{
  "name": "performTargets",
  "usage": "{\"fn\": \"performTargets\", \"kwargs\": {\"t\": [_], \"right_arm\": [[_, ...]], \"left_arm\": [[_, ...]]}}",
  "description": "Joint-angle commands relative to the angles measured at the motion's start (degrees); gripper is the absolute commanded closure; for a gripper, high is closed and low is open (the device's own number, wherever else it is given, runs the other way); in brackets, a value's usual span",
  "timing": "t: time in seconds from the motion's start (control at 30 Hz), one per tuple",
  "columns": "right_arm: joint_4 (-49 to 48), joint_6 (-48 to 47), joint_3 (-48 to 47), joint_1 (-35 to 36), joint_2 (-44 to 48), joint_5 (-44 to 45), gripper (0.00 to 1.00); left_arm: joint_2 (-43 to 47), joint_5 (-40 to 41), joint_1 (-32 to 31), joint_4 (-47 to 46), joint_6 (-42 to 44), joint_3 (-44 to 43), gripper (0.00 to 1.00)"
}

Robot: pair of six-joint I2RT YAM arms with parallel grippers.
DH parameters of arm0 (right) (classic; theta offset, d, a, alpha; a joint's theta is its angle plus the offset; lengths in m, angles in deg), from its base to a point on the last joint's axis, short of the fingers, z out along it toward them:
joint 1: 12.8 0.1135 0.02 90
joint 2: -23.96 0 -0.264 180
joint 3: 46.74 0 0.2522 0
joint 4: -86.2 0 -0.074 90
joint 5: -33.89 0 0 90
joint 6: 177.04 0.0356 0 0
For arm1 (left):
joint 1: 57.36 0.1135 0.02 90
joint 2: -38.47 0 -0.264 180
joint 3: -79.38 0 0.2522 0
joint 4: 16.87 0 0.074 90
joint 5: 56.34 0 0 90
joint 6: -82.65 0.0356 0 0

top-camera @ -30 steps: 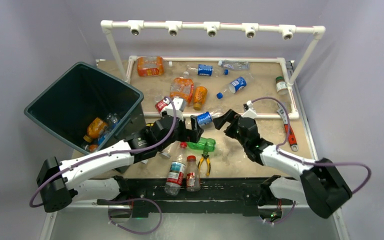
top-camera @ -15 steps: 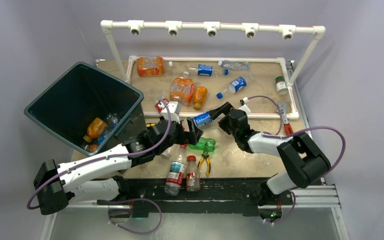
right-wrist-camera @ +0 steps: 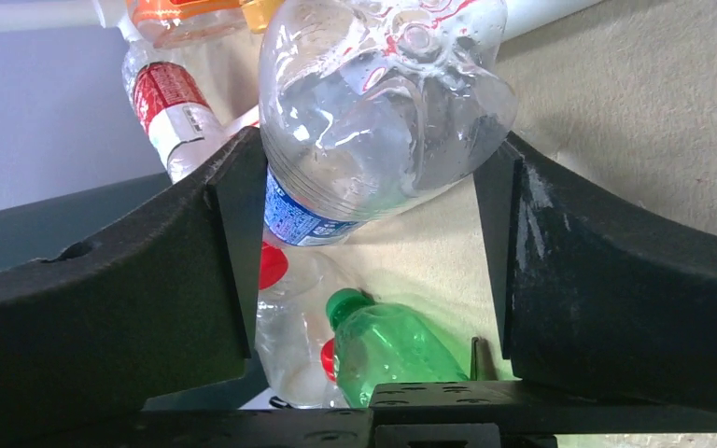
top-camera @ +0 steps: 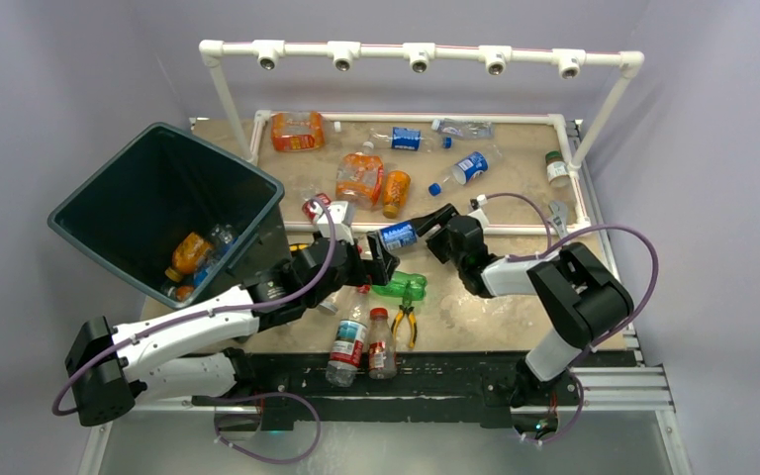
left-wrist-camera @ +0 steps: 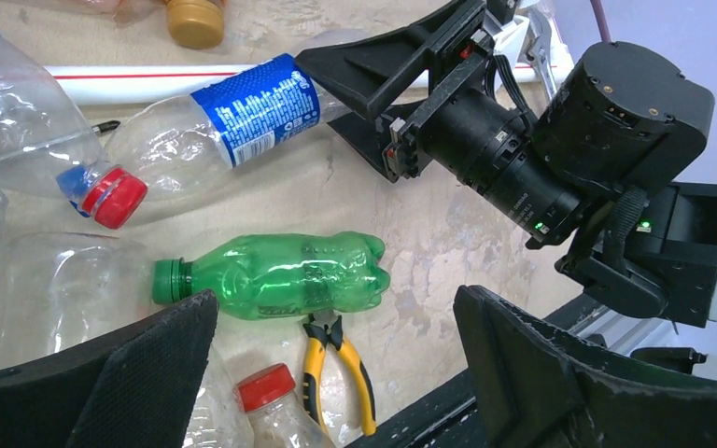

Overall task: Put the plastic bottles in the bin
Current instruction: Pick up the plastic bottle at the center of the board.

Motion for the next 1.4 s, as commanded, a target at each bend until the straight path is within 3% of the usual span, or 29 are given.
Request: {"fn": "performTargets", "kwargs": {"t": [0.0,0.17,0.33,0.7,0.83,1.0,1.1,1.37], "right_arm": [[-3.5,1.5,-1.0,-0.2,-0.7,-0.7,0.29],[-6.1,2.2,1.4,-0.2,1.6,-1.8,0.46],[-3.5,0.6,4.4,-0.3,11.0,-1.4,0.54],[19.1,-11.5,7.6,-0.3,49.9,5.3,0.60],[22.1,-11.2,10.9,-0.4,62.1,6.7,0.61],[18.7,-7.4,16.0,-0.3,73.2,7.5,0.63],[17.2,-5.1,17.5,-0.4,76.4,8.2,0.63],[15.8,-4.3,17.6,-0.4,78.9,10.1,0.64]], "left_arm": [[2.6,1.1,-0.3,-0.5,-1.5,1.2,0.03],[3.9,1.3,-0.3,-0.4,-1.5,1.2,0.03],[4.0,0.9,-0.3,-0.4,-1.5,-0.1,0.04],[2.1,0.6,-0.3,-3.3,-0.5,-8.3,0.01],[4.4,-0.8,-0.4,-19.3,-3.9,-2.9,0.01],[3.0,-6.1,-0.5,-55.1,-8.4,10.7,0.01],[-1.2,-6.7,-2.1,-61.2,-9.2,10.6,0.01],[-8.0,2.2,-7.2,-74.9,-7.9,13.1,0.05]]}}
